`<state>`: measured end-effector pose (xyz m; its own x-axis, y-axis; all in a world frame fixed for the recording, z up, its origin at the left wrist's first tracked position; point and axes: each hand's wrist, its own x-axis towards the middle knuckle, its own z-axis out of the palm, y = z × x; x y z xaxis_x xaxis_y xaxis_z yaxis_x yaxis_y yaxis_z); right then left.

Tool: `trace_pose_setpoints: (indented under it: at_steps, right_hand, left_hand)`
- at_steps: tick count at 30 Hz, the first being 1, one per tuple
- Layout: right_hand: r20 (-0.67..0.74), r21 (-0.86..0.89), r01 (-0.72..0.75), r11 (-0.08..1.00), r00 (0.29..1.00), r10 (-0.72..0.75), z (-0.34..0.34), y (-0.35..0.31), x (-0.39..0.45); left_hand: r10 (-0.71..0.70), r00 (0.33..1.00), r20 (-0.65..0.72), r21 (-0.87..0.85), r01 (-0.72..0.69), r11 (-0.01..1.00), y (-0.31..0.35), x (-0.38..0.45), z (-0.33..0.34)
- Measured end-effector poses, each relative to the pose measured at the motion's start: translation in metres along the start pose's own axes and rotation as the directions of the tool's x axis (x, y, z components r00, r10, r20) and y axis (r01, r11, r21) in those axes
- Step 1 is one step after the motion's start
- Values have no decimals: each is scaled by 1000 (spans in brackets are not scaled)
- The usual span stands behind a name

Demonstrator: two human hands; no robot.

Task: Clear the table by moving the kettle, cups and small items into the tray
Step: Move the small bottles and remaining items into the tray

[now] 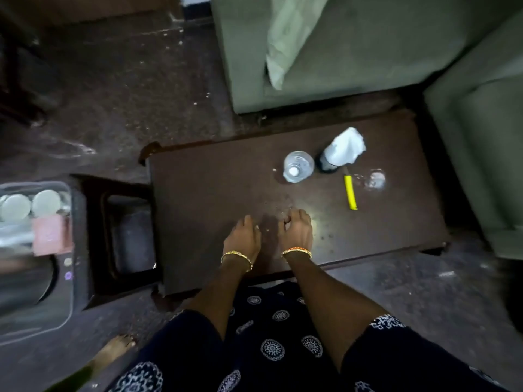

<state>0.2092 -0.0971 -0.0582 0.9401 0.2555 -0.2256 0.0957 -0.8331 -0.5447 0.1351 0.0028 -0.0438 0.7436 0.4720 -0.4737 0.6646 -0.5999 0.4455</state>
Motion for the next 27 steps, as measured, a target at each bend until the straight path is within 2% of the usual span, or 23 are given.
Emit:
trace_pose_setpoints:
  at_steps: [3, 7, 10, 13, 16, 19, 22, 25, 27]
  right_hand:
    - [-55, 100, -120, 988, 991, 126, -33, 41, 29]
    - [-53, 168, -262, 950, 960, 274, -67, 94, 69]
    - [21, 145, -368, 918, 929, 369, -82, 136, 100]
    - [140, 63, -436, 898, 895, 424, -83, 167, 131]
    - [183, 1, -443, 897, 882, 435, -75, 190, 162]
    - [202, -104, -438, 893, 870, 450, -65, 202, 180]
    - [220, -286, -323, 902, 894, 390, -53, 211, 188]
    - [270, -320, -231, 919, 908, 322, -46, 213, 191]
    - [270, -309, -258, 916, 899, 344, -45, 210, 190]
  left_hand:
    - [-10, 994, 105, -62, 17, 998, 62, 12, 24]
    - [-22, 980, 198, -195, 62, 979, 129, 37, 58]
    - [-125, 929, 349, -298, 236, 925, 169, 64, 86]
    - [-210, 878, 431, -393, 392, 832, 194, 93, 113]
    - [-239, 859, 453, -369, 424, 827, 203, 125, 134]
    - [-269, 830, 489, -392, 485, 782, 203, 150, 146]
    - [-274, 800, 534, -358, 507, 785, 202, 166, 157]
    - [-335, 799, 500, -480, 577, 661, 211, 167, 158]
    - [-334, 806, 489, -512, 575, 639, 214, 165, 157]
